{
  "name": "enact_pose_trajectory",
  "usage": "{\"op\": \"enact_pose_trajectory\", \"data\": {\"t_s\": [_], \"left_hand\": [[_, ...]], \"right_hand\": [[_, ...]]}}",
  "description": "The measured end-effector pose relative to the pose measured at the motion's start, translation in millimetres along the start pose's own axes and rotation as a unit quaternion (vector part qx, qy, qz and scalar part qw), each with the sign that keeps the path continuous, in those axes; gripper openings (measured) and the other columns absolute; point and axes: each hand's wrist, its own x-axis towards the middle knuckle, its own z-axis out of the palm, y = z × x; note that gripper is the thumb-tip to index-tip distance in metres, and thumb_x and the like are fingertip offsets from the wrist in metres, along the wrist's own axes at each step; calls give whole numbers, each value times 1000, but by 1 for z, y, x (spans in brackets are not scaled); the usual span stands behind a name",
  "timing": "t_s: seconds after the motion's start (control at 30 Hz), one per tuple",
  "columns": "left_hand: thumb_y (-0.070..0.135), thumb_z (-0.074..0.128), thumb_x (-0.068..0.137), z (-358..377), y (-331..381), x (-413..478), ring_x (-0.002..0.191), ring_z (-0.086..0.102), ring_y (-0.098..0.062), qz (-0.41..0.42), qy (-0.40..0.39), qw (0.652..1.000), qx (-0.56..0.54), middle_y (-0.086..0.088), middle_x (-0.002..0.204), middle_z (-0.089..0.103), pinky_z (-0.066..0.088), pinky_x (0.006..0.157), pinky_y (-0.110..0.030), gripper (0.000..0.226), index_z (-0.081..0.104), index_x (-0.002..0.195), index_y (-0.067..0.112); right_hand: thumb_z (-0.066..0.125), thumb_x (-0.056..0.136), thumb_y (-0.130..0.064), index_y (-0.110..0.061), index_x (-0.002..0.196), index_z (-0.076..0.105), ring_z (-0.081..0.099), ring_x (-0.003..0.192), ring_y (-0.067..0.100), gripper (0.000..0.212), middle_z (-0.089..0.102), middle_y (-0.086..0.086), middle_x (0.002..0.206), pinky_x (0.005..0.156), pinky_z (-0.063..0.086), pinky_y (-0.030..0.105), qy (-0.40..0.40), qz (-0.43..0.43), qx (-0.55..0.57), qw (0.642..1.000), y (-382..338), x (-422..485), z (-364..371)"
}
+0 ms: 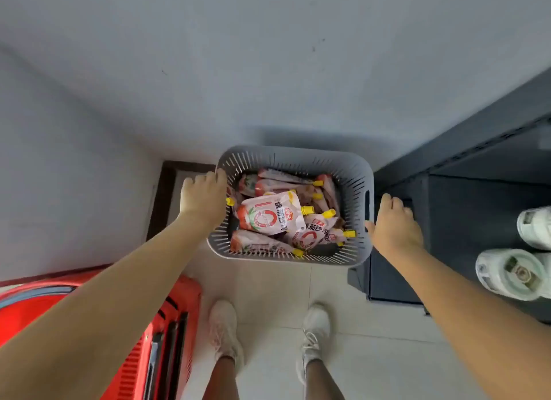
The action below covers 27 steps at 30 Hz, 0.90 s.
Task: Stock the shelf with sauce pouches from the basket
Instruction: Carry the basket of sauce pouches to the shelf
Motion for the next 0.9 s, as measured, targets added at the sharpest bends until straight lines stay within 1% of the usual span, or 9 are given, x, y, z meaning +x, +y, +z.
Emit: {"op": "enact_pose_trajectory", "data": {"t_s": [0.13,0.23,0.3,0.37,0.47,0.57,0.7,0.8,0.9], "left_hand": [[6,56,86,43,15,20,113,53,-35,-59,-23,993,-96,-20,134,42,48,86,-42,73,14,146,4],[-8,50,85,62,19,21,90,60,-36,-99,-4,966,-239,-20,130,39,55,72,-44,80,7,149,14],[-11,42,87,66,22,23,74,61,-29,-170,17,889,-426,-11,105,52,53,59,-38,70,13,144,19],[-2,42,93,65,24,25,72,60,-26,-232,26,811,-537,-1,82,52,52,60,-36,55,17,138,17],[29,50,96,63,19,31,82,63,-26,-295,-43,747,-594,-6,91,60,54,74,-41,39,37,128,11],[46,39,98,58,10,28,61,55,-18,-295,-110,738,-597,-4,74,58,45,58,-30,43,56,103,6],[59,30,95,48,7,-2,55,48,-17,-287,-134,745,-588,-5,63,52,41,57,-29,57,52,73,11],[66,25,92,34,10,-33,53,48,-15,-286,-168,730,-598,-3,59,51,39,56,-27,64,50,66,13],[69,24,91,22,13,-62,54,48,-16,-287,-198,729,-589,-3,60,51,40,59,-28,65,49,64,15]], "right_hand": [[54,96,-21,2,120,45,55,106,37,35,55,22,117,74,41,35,-16,79,232,969,-8,41,46],[44,99,-23,-8,93,51,60,93,34,18,62,19,106,78,51,41,8,167,369,914,-10,66,76],[40,100,-27,-9,87,49,59,88,35,24,62,17,102,78,51,43,22,213,417,883,-13,72,82],[37,102,-32,-4,96,54,53,84,30,33,56,13,95,74,45,38,17,223,417,881,-12,72,83],[36,99,-48,-8,78,56,51,75,26,49,56,7,80,76,46,43,-23,230,473,850,-9,68,72],[32,97,-55,-17,66,48,47,62,22,52,51,2,70,75,46,42,-58,255,504,823,-9,58,62],[31,94,-61,-10,64,47,47,63,27,62,50,12,70,69,47,45,-61,285,506,812,-2,22,59],[33,92,-65,-11,67,47,43,53,20,61,46,6,63,56,40,35,-87,307,538,780,13,-15,51],[33,88,-70,-12,68,45,42,53,20,63,44,6,63,54,40,33,-115,332,524,776,28,-49,44]]}}
